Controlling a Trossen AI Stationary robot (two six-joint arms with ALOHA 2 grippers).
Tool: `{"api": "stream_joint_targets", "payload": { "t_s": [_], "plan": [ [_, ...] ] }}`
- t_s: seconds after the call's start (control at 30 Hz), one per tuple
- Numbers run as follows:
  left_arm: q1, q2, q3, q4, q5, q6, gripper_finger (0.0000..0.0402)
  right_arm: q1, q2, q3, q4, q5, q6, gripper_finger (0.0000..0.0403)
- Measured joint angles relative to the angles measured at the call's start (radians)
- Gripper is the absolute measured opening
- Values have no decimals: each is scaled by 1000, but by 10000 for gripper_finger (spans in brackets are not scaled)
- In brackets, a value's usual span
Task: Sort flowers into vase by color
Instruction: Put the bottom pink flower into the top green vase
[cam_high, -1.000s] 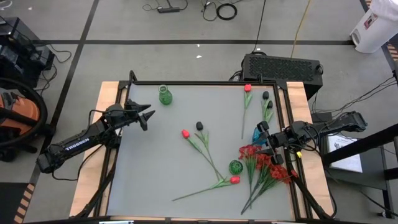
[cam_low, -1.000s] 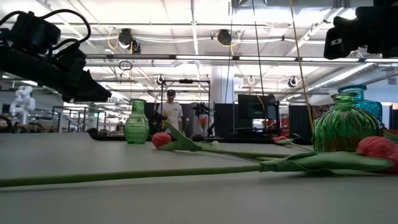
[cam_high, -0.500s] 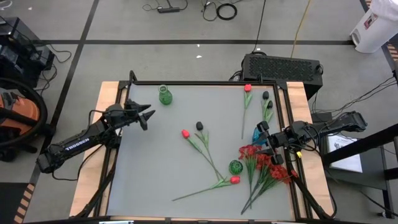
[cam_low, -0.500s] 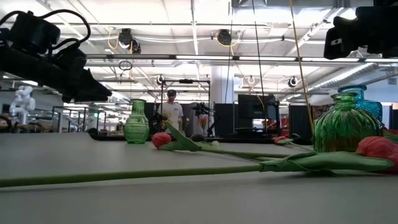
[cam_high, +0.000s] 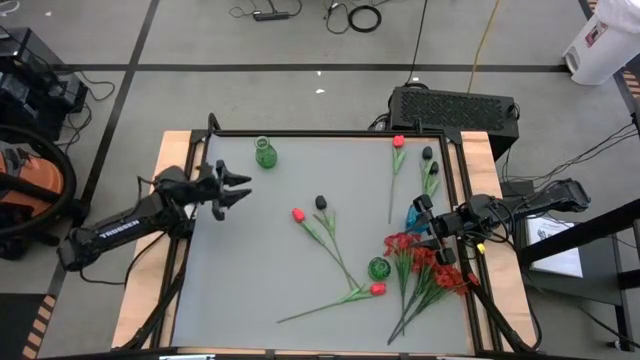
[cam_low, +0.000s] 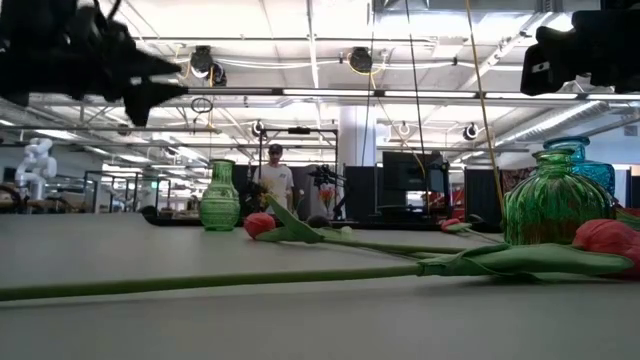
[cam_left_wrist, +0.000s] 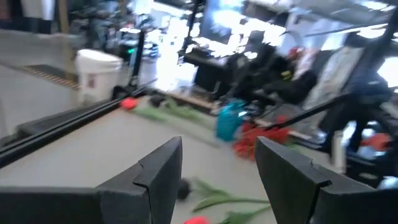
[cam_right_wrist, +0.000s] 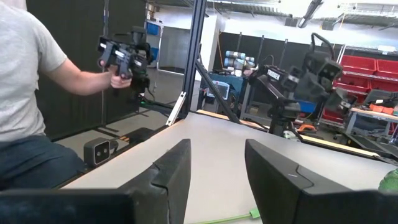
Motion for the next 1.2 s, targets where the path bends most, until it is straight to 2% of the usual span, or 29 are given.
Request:
{"api": "stream_joint_targets", "payload": {
  "t_s": [0.17, 0.33, 0.47, 0.77, 1.2],
  "plan": [
    [-128, 36, 72, 1, -12, -4, 208, 0, 0, 0, 0, 0, 0, 144],
    [-269, 139, 162, 29, -72, -3, 208, 0, 0, 0, 0, 0, 0, 144],
    [-378, 265, 227, 84, -120, 5, 208, 0, 0, 0, 0, 0, 0, 144],
    [-561, 583, 386, 85, -245, 6, 208, 0, 0, 0, 0, 0, 0, 144],
    [-722, 1004, 618, 74, -388, 4, 208, 0, 0, 0, 0, 0, 0, 144]
  ]
}}
